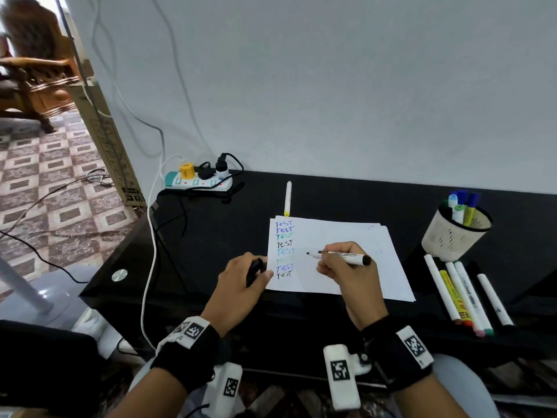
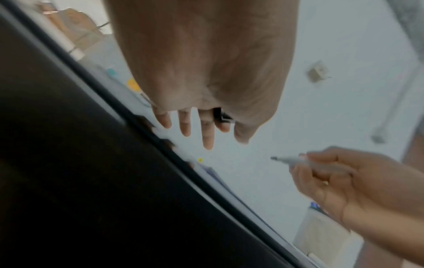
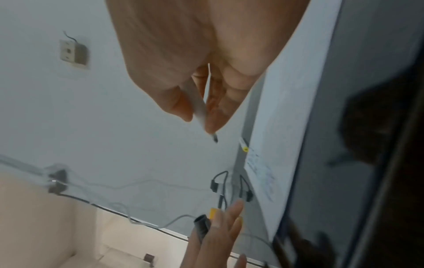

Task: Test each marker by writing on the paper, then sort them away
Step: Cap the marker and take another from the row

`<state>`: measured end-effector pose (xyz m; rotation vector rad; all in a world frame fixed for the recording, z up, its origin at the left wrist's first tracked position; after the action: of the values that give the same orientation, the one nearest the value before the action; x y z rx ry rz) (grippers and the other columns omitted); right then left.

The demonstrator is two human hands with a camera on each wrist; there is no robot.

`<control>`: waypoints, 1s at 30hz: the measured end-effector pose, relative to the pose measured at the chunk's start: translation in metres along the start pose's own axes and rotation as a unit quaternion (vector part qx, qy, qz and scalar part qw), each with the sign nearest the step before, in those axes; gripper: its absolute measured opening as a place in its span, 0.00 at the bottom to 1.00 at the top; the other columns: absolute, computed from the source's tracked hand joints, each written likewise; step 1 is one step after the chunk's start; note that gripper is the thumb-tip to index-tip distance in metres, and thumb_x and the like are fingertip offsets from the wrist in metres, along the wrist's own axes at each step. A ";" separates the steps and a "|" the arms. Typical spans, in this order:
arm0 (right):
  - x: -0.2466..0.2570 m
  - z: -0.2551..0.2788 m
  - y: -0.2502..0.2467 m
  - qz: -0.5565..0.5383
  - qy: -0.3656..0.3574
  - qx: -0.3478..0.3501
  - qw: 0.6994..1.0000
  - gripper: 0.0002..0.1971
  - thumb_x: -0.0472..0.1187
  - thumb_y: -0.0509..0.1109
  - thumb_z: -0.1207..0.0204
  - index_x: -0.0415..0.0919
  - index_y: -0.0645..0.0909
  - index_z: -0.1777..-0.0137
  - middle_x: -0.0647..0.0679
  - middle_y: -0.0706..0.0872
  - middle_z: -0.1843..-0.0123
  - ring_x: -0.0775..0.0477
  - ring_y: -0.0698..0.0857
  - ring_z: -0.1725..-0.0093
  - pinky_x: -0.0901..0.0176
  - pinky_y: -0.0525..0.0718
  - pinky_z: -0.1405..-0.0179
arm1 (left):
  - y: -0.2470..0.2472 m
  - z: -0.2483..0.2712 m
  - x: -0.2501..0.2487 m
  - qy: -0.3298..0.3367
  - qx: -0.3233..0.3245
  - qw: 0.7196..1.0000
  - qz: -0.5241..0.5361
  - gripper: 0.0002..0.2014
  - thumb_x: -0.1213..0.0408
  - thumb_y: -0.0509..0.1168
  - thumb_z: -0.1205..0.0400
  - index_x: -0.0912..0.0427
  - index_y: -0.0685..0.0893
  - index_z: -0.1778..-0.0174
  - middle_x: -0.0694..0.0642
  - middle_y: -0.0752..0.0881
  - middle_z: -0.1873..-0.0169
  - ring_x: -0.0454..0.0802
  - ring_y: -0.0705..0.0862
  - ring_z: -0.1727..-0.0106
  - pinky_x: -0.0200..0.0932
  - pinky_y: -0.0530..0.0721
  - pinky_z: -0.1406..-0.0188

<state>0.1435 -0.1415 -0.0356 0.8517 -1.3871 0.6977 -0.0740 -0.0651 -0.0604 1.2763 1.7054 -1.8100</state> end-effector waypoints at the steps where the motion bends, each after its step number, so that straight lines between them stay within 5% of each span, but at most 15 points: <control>1: 0.011 0.004 -0.002 -0.011 -0.010 0.013 1.000 0.01 0.30 0.73 0.21 0.33 0.85 0.54 0.41 0.91 0.61 0.45 0.89 0.63 0.47 0.90 0.54 | -0.005 0.003 -0.011 0.026 -0.006 1.000 -0.010 0.10 0.48 0.62 0.15 0.42 0.80 0.41 0.37 0.78 0.43 0.38 0.74 0.35 0.50 0.72 0.28; 3: 0.035 0.013 -0.004 -0.027 -0.033 0.038 0.998 0.06 0.31 0.72 0.18 0.32 0.82 0.57 0.40 0.86 0.66 0.45 0.86 0.66 0.52 0.85 0.64 | -0.013 0.010 -0.038 0.079 0.016 0.997 -0.019 0.09 0.52 0.58 0.12 0.46 0.79 0.42 0.37 0.80 0.48 0.37 0.76 0.41 0.46 0.73 0.34; 5: 0.059 0.023 -0.004 -0.034 -0.064 0.056 0.996 0.08 0.32 0.72 0.17 0.31 0.80 0.59 0.38 0.84 0.69 0.45 0.84 0.69 0.55 0.82 0.69 | -0.017 0.019 -0.065 0.114 0.069 0.991 -0.015 0.09 0.52 0.56 0.11 0.52 0.76 0.49 0.43 0.81 0.62 0.41 0.79 0.59 0.40 0.76 0.55; 7: 0.080 0.034 -0.004 -0.023 -0.106 0.071 0.992 0.09 0.31 0.72 0.17 0.27 0.79 0.58 0.34 0.84 0.69 0.45 0.85 0.69 0.56 0.84 0.69 | -0.022 0.027 -0.089 0.143 0.102 0.984 -0.013 0.10 0.54 0.58 0.11 0.55 0.74 0.53 0.47 0.81 0.66 0.41 0.78 0.66 0.34 0.72 0.66; 13: 0.110 0.057 -0.004 0.003 -0.167 0.103 0.981 0.07 0.29 0.74 0.19 0.26 0.80 0.56 0.35 0.89 0.64 0.43 0.88 0.68 0.54 0.87 0.69 | -0.035 0.041 -0.135 0.208 0.109 0.970 -0.057 0.10 0.55 0.59 0.11 0.56 0.76 0.54 0.49 0.83 0.64 0.48 0.80 0.62 0.40 0.74 0.62; 18: 0.113 0.067 -0.003 0.003 -0.148 0.157 0.976 0.07 0.30 0.73 0.18 0.26 0.81 0.56 0.38 0.91 0.63 0.43 0.89 0.67 0.51 0.87 0.67 | -0.034 0.052 -0.161 0.241 0.157 0.955 -0.073 0.08 0.54 0.59 0.11 0.50 0.74 0.56 0.47 0.78 0.70 0.49 0.75 0.69 0.35 0.68 0.66; 22: 0.122 0.077 -0.008 -0.025 -0.164 0.187 0.968 0.07 0.31 0.74 0.20 0.26 0.82 0.56 0.40 0.90 0.62 0.44 0.88 0.66 0.55 0.86 0.67 | -0.036 0.064 -0.178 0.236 0.196 0.952 -0.020 0.07 0.55 0.61 0.12 0.53 0.79 0.52 0.42 0.79 0.68 0.43 0.75 0.69 0.32 0.70 0.68; 28: 0.121 0.089 -0.017 -0.010 -0.195 0.199 0.960 0.05 0.36 0.75 0.19 0.34 0.84 0.53 0.36 0.89 0.61 0.43 0.87 0.67 0.53 0.86 0.67 | -0.036 0.072 -0.192 0.218 0.257 0.941 0.018 0.09 0.60 0.61 0.12 0.42 0.81 0.55 0.36 0.80 0.67 0.35 0.78 0.66 0.27 0.71 0.66; 30: 0.116 0.090 -0.021 -0.003 -0.173 0.199 0.965 0.08 0.40 0.75 0.20 0.33 0.84 0.52 0.39 0.89 0.62 0.45 0.86 0.66 0.55 0.86 0.65 | -0.029 0.072 -0.192 0.212 0.270 0.939 0.022 0.06 0.59 0.61 0.12 0.45 0.83 0.51 0.39 0.83 0.63 0.38 0.80 0.62 0.32 0.75 0.62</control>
<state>0.1216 -0.2359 0.0768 1.3449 -1.5773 0.8683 -0.0191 -0.1864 0.0981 2.0346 1.3813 -2.1815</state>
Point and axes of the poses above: each hand's wrist, its own z-axis away from the middle knuckle, its own y-axis out of the palm, x = y × z, the point moved 5 cm from there along -z, towards the middle knuckle
